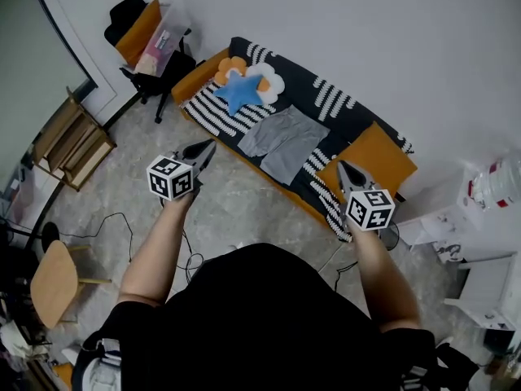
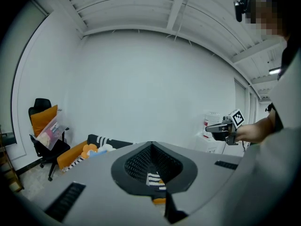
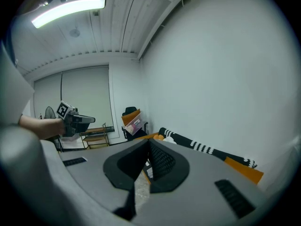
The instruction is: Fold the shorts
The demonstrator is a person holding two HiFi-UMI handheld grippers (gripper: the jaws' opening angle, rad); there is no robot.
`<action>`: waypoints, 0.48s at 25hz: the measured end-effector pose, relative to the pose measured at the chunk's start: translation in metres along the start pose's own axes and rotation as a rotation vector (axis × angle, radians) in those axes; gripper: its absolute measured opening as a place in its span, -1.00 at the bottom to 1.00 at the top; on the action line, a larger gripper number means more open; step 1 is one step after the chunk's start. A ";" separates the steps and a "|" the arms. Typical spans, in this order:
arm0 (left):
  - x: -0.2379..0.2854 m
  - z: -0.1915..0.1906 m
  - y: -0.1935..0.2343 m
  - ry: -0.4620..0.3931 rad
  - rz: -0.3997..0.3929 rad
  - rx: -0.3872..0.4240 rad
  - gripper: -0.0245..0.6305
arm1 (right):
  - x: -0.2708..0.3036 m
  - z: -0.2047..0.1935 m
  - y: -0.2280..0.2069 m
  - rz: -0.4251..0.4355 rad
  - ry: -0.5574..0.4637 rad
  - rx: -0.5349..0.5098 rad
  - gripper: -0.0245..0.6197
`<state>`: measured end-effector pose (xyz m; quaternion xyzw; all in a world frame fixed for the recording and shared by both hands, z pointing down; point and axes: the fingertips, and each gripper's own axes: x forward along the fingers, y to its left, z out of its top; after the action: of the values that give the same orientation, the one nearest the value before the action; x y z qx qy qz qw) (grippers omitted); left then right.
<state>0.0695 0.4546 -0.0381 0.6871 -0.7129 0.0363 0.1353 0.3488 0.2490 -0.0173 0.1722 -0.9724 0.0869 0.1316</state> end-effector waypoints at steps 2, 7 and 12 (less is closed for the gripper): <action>0.001 0.001 -0.002 0.006 0.003 0.003 -0.88 | 0.000 0.000 -0.003 -0.002 -0.001 0.008 -0.90; 0.012 0.002 -0.005 0.021 0.011 0.019 -0.88 | -0.001 0.004 -0.013 -0.012 -0.019 0.025 -0.90; 0.031 0.003 -0.007 0.018 -0.008 0.010 -0.88 | 0.004 0.002 -0.023 -0.022 -0.002 0.039 -0.90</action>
<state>0.0752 0.4230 -0.0345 0.6904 -0.7086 0.0455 0.1383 0.3531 0.2261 -0.0154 0.1855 -0.9687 0.1043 0.1280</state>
